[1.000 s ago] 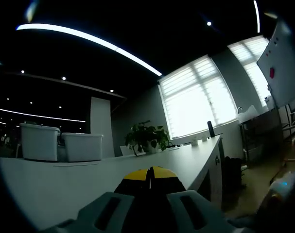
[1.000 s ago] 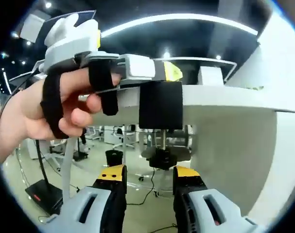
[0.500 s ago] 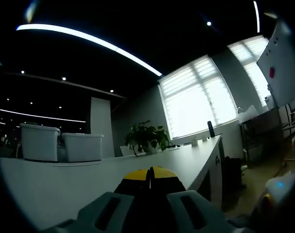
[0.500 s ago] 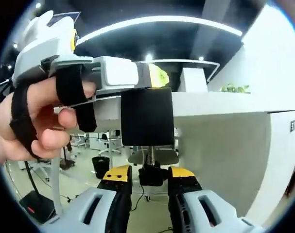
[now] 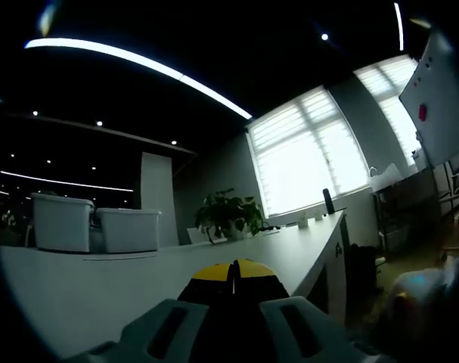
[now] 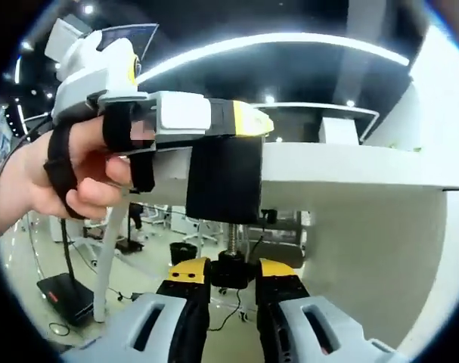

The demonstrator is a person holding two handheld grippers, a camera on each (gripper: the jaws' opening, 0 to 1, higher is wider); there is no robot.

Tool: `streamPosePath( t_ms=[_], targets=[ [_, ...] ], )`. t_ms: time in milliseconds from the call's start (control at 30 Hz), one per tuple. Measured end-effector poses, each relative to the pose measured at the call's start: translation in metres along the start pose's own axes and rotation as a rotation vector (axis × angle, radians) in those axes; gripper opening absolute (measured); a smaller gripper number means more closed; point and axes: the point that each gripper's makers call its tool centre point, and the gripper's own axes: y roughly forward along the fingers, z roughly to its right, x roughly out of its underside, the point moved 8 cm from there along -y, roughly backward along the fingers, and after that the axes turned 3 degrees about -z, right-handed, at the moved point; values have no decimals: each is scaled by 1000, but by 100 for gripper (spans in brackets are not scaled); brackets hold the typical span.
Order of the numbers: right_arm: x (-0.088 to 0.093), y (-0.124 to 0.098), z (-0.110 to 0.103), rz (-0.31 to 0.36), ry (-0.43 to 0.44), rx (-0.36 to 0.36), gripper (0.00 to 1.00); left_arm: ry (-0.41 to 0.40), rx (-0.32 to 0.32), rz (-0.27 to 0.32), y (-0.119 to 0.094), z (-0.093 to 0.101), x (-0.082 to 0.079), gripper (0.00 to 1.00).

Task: Clamp the fixed fixture on the desktop, loosen the retaining clip, secure it to the edge of the desk, and tighten the retaining clip.

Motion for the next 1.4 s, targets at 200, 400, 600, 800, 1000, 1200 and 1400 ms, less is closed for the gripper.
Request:
streamPosePath(
  t_ms=[200, 400, 600, 800, 1000, 1200, 1400],
  targets=[
    [-2, 5, 14, -11, -62, -241, 22, 0, 4, -4, 0, 0, 0, 1],
    [-2, 10, 26, -14, -76, -378, 22, -3, 1, -5, 0, 0, 0, 1],
    [-3, 12, 24, -65, -113, -378, 25, -3, 3, -5, 0, 0, 0, 1],
    [12, -9, 17, -107, -14, -121, 36, -4, 2, -5, 1, -1, 0, 1],
    [21, -38, -17, -179, -71, 51, 36, -4, 2, -4, 1, -1, 0, 1],
    [16, -46, -37, -180, -7, 159, 36, -4, -1, -4, 1, -1, 0, 1],
    [7, -37, -29, -140, 94, 242, 30, -4, -1, -4, 1, -1, 0, 1]
  ],
)
